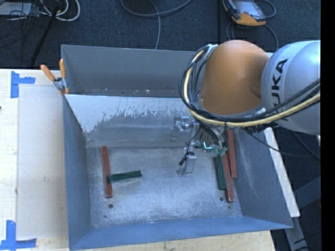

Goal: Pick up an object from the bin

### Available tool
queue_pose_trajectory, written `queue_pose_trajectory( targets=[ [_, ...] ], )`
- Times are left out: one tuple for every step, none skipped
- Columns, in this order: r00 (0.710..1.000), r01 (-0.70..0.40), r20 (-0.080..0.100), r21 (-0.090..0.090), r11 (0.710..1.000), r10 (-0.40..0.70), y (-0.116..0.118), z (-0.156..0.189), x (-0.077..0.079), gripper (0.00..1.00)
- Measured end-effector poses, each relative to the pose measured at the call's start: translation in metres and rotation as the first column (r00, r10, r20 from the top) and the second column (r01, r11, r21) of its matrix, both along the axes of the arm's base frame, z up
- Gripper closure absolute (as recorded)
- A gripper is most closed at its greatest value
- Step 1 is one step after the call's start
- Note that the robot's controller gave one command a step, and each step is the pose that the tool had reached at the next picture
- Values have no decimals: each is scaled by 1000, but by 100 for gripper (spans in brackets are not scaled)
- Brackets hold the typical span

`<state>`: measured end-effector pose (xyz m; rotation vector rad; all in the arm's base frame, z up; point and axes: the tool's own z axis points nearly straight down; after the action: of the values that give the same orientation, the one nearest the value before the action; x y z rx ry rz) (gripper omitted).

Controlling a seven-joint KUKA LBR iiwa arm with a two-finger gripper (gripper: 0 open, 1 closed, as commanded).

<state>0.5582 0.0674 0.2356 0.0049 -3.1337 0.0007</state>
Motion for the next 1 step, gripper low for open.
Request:
queue_pose_trajectory(
  targets=[
    [999,32,-1,0,999,-32,66,-138,9,0]
  ],
)
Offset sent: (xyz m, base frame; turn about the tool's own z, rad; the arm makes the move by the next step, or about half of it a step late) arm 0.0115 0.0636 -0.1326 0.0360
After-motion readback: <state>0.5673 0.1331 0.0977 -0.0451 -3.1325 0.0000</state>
